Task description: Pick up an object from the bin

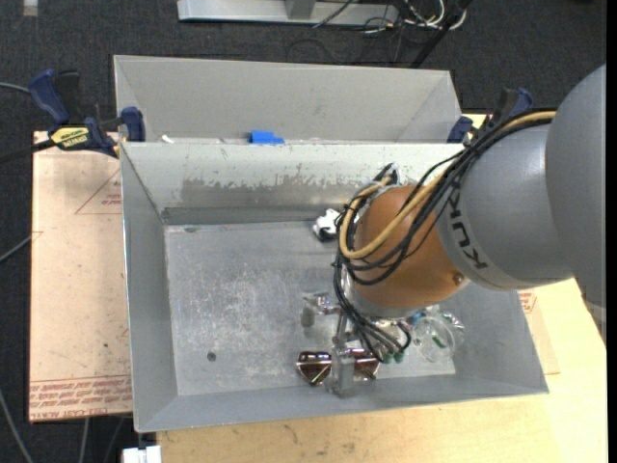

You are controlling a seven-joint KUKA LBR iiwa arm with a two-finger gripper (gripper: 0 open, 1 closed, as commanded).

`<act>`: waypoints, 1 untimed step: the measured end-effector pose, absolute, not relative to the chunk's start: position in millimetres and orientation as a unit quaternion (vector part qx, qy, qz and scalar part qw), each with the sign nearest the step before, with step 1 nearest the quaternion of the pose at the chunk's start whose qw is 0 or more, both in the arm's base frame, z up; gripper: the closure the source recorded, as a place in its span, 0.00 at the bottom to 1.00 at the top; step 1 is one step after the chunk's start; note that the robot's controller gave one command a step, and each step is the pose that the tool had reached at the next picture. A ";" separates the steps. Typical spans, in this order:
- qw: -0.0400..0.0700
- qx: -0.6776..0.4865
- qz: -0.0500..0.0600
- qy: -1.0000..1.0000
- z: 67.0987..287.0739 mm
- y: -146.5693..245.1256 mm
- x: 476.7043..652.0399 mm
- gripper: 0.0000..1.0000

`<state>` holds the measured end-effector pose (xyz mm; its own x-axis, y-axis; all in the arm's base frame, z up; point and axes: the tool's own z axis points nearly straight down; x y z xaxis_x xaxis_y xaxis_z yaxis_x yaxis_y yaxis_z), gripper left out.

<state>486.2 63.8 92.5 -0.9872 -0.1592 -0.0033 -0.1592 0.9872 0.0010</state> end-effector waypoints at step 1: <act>0.001 -0.096 0.000 0.995 108.1 56.1 481.1 0.00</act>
Offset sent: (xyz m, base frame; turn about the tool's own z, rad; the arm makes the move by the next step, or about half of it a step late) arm -0.0048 -0.0282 -0.0225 0.0396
